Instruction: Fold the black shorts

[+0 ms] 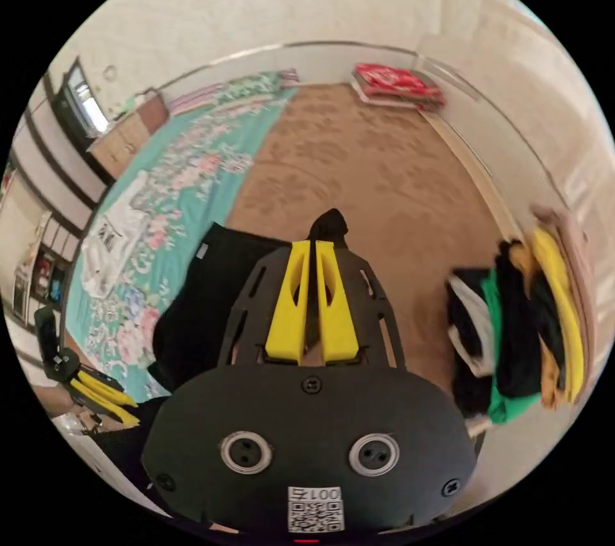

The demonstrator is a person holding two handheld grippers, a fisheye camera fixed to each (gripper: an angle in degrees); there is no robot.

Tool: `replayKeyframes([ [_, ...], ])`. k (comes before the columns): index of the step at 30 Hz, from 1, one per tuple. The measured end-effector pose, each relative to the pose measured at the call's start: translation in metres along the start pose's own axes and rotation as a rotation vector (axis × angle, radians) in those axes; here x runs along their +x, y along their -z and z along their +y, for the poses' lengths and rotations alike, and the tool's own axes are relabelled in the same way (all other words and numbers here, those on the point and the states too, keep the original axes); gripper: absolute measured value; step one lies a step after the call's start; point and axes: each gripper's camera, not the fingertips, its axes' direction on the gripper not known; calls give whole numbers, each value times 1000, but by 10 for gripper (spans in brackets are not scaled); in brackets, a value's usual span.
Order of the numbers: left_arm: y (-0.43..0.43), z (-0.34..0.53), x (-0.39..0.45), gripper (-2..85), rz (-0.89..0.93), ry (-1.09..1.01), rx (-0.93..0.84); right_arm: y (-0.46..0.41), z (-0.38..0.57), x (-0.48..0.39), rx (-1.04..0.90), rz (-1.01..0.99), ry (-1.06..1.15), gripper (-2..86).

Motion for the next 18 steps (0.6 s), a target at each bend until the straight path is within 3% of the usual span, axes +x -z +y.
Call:
replayKeyframes([
  [5,72,48,-111,7,-244,208,66,-91,-56,-95,-16,-268,147,32],
  [6,75,56,-125,9,-251,245,70,-121,-59,-113,-74,-362,182,44],
  [9,81,89,-185,21,-208,393,74,-160,-44,-128,-215,-356,113,60],
  [14,88,118,-245,29,-62,469,143,-97,34,-124,-177,-293,-11,79],
  [18,93,132,-274,35,11,508,164,-57,124,-170,-329,-271,-58,119],
])
